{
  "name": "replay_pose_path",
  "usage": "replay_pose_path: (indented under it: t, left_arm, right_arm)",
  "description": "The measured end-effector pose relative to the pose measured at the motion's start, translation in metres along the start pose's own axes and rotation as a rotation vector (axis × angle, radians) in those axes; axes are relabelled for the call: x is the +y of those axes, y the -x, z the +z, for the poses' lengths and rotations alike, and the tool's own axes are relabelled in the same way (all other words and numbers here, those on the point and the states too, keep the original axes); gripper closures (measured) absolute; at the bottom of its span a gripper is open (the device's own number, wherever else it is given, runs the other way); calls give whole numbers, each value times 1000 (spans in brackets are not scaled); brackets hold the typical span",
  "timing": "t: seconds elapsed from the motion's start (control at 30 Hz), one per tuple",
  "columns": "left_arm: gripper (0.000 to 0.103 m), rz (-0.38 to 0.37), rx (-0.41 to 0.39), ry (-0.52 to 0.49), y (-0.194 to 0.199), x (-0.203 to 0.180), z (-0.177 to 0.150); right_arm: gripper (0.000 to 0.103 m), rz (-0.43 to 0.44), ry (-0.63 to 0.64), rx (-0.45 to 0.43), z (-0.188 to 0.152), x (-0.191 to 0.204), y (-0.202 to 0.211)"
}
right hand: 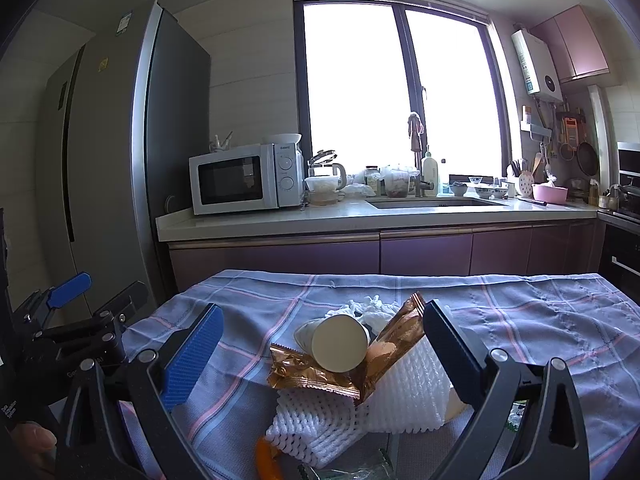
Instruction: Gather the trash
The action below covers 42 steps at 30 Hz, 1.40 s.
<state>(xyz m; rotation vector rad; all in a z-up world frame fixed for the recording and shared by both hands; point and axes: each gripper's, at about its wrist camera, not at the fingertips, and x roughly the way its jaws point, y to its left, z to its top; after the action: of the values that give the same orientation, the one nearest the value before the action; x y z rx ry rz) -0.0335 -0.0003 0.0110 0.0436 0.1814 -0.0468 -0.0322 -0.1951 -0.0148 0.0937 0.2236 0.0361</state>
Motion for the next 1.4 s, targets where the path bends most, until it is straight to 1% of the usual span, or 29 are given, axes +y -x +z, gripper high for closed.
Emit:
replay_pose_path:
  t: [1.4]
  left_arm:
    - [5, -22, -11, 0, 6, -6, -3]
  right_arm:
    - [7, 6, -16, -7, 0, 0, 0]
